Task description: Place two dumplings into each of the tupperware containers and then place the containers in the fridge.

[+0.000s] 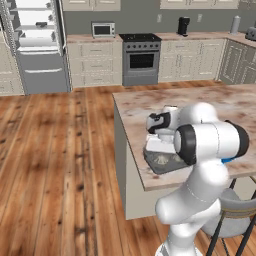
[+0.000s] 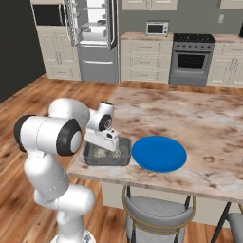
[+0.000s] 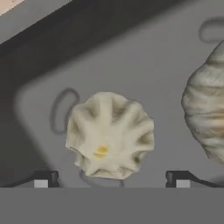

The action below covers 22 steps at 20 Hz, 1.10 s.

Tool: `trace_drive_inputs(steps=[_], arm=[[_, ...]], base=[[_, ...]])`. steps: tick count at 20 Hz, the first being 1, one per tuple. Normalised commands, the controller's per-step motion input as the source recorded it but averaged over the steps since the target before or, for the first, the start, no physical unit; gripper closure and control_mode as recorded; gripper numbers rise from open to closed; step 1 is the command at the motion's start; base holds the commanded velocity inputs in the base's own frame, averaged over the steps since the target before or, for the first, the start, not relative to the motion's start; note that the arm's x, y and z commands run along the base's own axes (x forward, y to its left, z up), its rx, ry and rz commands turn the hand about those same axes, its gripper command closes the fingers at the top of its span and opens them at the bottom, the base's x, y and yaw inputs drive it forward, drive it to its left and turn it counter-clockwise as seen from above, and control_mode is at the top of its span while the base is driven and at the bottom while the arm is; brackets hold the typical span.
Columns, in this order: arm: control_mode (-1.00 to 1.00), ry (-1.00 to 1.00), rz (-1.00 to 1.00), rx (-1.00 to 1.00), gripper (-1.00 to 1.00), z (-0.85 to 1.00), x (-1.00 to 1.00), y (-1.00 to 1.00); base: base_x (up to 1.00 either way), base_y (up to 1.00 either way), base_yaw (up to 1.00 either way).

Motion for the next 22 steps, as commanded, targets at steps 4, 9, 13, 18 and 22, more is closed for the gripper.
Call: trace_drive_inputs(steps=[4,9,13,18,22], arm=[[-1.00,0.00,0.00,0.00,-1.00,0.69,-0.14,0.00],[-1.00,0.01,0.00,0.00,-1.00,0.50,-0.24,0.36],[-1.00,0.01,0.01,-0.04,-1.00,0.10,-0.32,0.74],[-1.00,-0.04,0.10,0.00,-1.00,-0.03,-0.22,0.58],[-1.00,-0.09,0.13,0.00,-1.00,-0.18,0.13,0.09]], base=[[0.00,0.00,0.00],[0.00,0.00,0.00],[0.00,0.00,0.00],[0.00,0.00,0.00],[0.00,0.00,0.00]])
